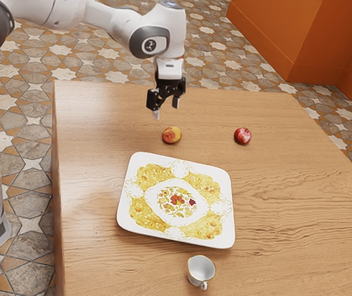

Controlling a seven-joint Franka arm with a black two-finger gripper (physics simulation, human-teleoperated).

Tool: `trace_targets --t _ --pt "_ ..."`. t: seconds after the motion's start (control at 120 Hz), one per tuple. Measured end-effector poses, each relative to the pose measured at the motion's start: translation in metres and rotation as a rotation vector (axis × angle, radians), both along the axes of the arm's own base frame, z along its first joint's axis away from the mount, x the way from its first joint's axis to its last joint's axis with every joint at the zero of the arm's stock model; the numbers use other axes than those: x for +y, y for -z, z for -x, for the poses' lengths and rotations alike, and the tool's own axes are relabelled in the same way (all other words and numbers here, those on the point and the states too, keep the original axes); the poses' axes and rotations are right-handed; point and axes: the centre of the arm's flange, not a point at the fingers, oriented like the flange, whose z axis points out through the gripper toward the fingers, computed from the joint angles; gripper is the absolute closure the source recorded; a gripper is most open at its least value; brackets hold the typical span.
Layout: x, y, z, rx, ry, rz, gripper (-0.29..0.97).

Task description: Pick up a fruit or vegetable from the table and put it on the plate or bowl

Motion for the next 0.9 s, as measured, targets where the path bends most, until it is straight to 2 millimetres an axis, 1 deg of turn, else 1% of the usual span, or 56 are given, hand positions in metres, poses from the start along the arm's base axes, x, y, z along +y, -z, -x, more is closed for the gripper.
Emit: trace_targets --t 0.208,0.425,0.675,0.9 --pt "-0.004 0.006 -0.003 0.017 -0.067 0.012 0.01" --pt "0.001 0.024 -0.011 0.034 -0.145 0.019 0.01" --pt "0.001 0.044 -0.021 0.046 -0.202 0.02 0.01" --pt "-0.001 0.044 -0.026 0.021 -0.237 0.029 0.01"
